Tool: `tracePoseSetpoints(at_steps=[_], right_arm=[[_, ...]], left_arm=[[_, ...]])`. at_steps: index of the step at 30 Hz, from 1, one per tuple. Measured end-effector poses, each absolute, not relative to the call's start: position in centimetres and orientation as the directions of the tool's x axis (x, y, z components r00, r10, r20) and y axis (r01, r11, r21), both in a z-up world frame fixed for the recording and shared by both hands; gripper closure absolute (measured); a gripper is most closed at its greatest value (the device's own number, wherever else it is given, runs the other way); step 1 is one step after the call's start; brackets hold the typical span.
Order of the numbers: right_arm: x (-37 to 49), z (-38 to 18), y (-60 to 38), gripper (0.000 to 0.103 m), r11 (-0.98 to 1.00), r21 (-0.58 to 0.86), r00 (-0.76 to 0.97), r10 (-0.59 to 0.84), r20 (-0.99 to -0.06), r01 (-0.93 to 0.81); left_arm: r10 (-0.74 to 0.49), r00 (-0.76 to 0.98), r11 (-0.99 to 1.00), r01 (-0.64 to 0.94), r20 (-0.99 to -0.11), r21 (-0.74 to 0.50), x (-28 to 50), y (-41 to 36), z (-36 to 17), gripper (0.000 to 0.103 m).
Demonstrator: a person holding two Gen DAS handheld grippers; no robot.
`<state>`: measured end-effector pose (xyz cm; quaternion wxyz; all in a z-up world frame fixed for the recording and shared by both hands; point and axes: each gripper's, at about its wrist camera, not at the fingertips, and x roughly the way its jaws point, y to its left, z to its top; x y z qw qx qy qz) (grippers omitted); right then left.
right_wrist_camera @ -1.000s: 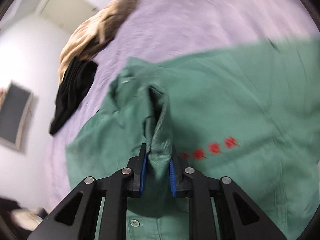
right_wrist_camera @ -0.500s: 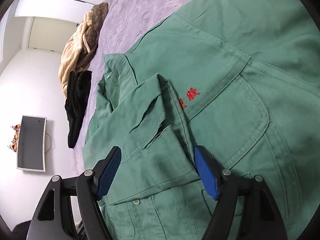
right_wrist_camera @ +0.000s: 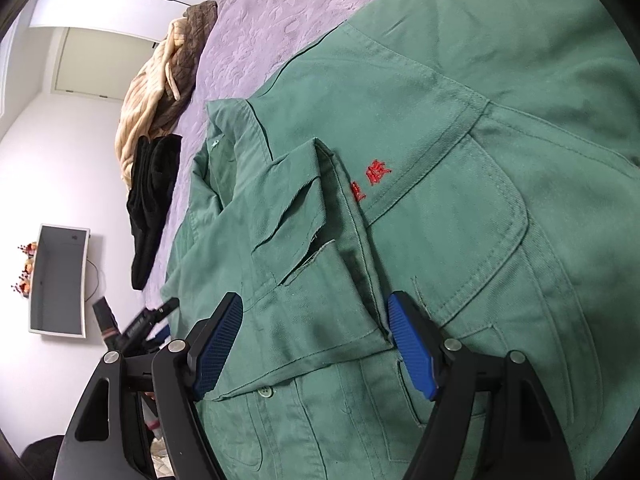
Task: Fold large clothes
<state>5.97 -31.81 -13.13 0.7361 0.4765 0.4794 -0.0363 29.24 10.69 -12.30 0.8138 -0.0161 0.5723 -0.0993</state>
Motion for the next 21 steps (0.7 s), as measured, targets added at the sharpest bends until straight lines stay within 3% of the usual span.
tracePoseSetpoints(at_steps=[1, 2, 3, 4, 5, 9, 14, 16, 18, 20, 21], right_arm=[[6.5, -13.0, -31.4, 0.049, 0.577, 0.647, 0.516, 0.402, -0.757, 0.499], [7.3, -12.8, -30.9, 0.092, 0.625, 0.608, 0.477, 0.391, -0.787, 0.490], [7.9, -12.7, -30.5, 0.095, 0.661, 0.576, 0.445, 0.382, -0.810, 0.480], [8.2, -12.3, -30.3, 0.095, 0.680, 0.570, 0.445, 0.379, -0.812, 0.462], [8.5, -11.5, -30.2, 0.095, 0.700, 0.569, 0.457, 0.374, -0.807, 0.432], [9.7, -8.3, -30.3, 0.095, 0.809, 0.494, 0.514, 0.290, -0.807, 0.319], [11.1, -11.6, -31.7, 0.094, 0.879, 0.335, 0.406, 0.185, -0.895, 0.338], [10.6, -12.6, -32.6, 0.095, 0.848, 0.378, 0.405, 0.219, -0.888, 0.371], [9.8, -12.1, -33.3, 0.086, 0.820, 0.395, 0.416, 0.215, -0.883, 0.414], [8.9, -11.6, -33.6, 0.063, 0.800, 0.410, 0.415, 0.225, -0.882, 0.438], [8.5, -11.3, -33.6, 0.058, 0.794, 0.422, 0.418, 0.236, -0.877, 0.437]], left_arm=[[-0.196, 0.312, 0.978, 0.135, -0.930, -0.161, 29.9, 10.4, -12.6, 0.015], [-0.205, 0.312, 0.977, 0.128, -0.928, -0.173, 30.1, 10.1, -12.7, 0.035], [-0.227, 0.312, 0.972, 0.135, -0.922, -0.194, 30.2, 9.8, -12.5, 0.050], [-0.246, 0.306, 0.967, 0.143, -0.920, -0.211, 30.1, 9.6, -12.3, 0.080], [-0.256, 0.306, 0.965, 0.139, -0.917, -0.223, 30.0, 9.5, -12.1, 0.089], [-0.267, 0.368, 0.963, 0.131, -0.891, -0.235, 29.0, 10.7, -10.7, 0.095], [-0.236, 0.377, 0.972, 0.107, -0.896, -0.211, 29.4, 11.5, -11.5, 0.096], [-0.204, 0.390, 0.979, 0.111, -0.898, -0.174, 29.8, 11.1, -11.9, 0.096], [-0.178, 0.401, 0.983, 0.111, -0.899, -0.145, 29.7, 10.9, -11.9, 0.096], [-0.151, 0.414, 0.988, 0.102, -0.897, -0.119, 29.5, 11.1, -11.3, 0.095], [-0.131, 0.432, 0.990, 0.097, -0.892, -0.099, 29.3, 11.3, -10.7, 0.095]])
